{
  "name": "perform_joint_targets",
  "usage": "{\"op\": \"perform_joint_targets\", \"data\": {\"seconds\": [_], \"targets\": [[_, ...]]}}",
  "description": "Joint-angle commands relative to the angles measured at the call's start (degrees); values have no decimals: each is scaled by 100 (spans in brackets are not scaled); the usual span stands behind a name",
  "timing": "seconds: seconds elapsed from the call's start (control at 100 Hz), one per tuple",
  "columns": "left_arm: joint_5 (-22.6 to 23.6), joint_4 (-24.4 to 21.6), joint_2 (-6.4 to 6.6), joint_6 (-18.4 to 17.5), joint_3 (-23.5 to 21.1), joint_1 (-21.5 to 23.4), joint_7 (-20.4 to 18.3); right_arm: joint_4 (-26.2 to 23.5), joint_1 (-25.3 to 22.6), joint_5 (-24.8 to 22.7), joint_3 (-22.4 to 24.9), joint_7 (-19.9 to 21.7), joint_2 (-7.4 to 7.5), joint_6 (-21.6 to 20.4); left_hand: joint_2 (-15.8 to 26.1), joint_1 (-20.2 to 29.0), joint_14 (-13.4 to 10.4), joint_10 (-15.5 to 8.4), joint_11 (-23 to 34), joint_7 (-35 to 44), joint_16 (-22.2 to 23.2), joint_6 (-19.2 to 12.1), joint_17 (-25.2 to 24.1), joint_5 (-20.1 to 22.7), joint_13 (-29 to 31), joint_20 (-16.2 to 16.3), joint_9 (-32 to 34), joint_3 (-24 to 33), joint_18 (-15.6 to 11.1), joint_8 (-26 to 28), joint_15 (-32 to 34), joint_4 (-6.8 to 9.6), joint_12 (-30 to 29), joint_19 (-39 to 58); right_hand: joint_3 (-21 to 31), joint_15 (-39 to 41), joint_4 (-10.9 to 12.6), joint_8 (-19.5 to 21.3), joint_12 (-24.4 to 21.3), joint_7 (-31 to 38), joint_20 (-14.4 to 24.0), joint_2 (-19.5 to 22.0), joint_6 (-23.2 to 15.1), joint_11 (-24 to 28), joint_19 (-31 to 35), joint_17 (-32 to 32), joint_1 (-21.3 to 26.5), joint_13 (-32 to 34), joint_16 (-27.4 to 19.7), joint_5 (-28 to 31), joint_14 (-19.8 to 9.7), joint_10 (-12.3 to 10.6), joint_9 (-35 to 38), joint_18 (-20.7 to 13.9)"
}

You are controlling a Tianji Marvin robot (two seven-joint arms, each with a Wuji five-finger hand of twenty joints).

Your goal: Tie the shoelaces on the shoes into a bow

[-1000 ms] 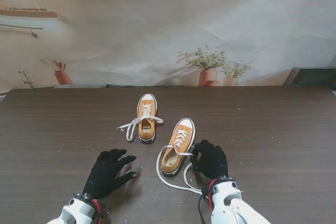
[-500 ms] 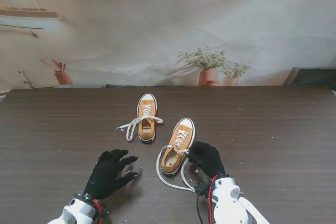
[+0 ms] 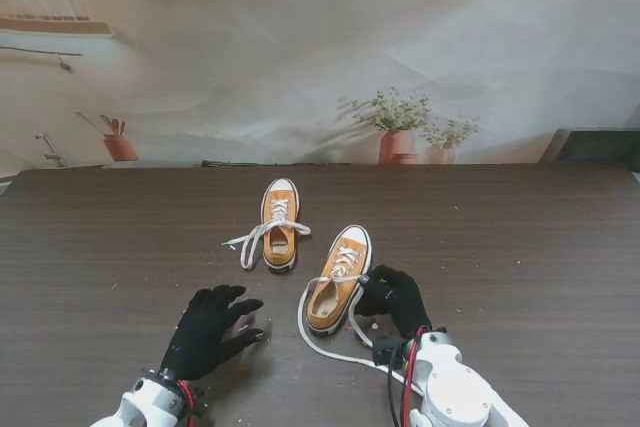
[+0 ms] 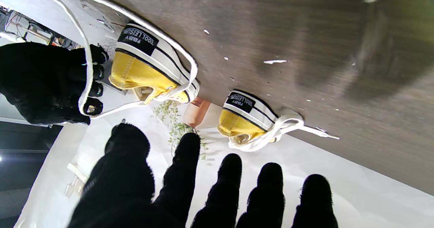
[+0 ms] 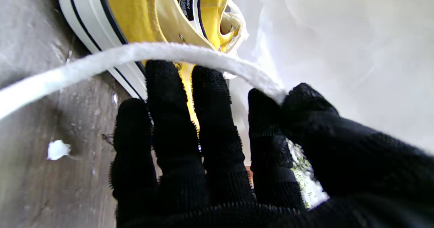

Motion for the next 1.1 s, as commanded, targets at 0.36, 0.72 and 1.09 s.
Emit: {"op": "perform_joint_targets", "data": {"seconds": [0.36, 0.72, 1.09], "targets": [[0, -10, 2, -40, 38, -18, -119, -399, -182, 876, 316, 450, 46, 562, 106, -23, 2, -33, 85, 9, 53, 123, -80, 101, -76, -129, -32, -20, -11, -73, -46, 29, -48, -182, 175, 4948, -72, -115, 291, 334, -682, -260, 368, 1920, 2237, 3153, 302, 611, 1300, 10, -241, -96, 1146, 897], [80, -141, 18, 118, 199, -45, -139, -611, -375, 590, 618, 1078, 230, 743, 108, -55, 53, -40, 108, -53, 60, 124, -30, -11, -37, -149, 27, -33, 17, -101, -34, 32, -40, -150, -13, 7626, -33, -635, 2484, -159, 3003, -298, 6, 4000, 5805, 3983, -682, 649, 3089, -61, -1235, -799, 777, 8], [197, -1216, -21, 2041, 603, 77, -409, -830, -662, -789, 942, 1305, 423, 633, -306, -91, 284, 23, 209, -103, 113, 270, 319, -24, 245, -12, 306, -37, 333, -125, 52, 128, 3, 92, -447, 7599, 85, -559, 2885, -768, 3325, -287, 100, 4143, 5837, 4013, -658, 657, 3232, 386, -1248, -956, 1014, -42]]}}
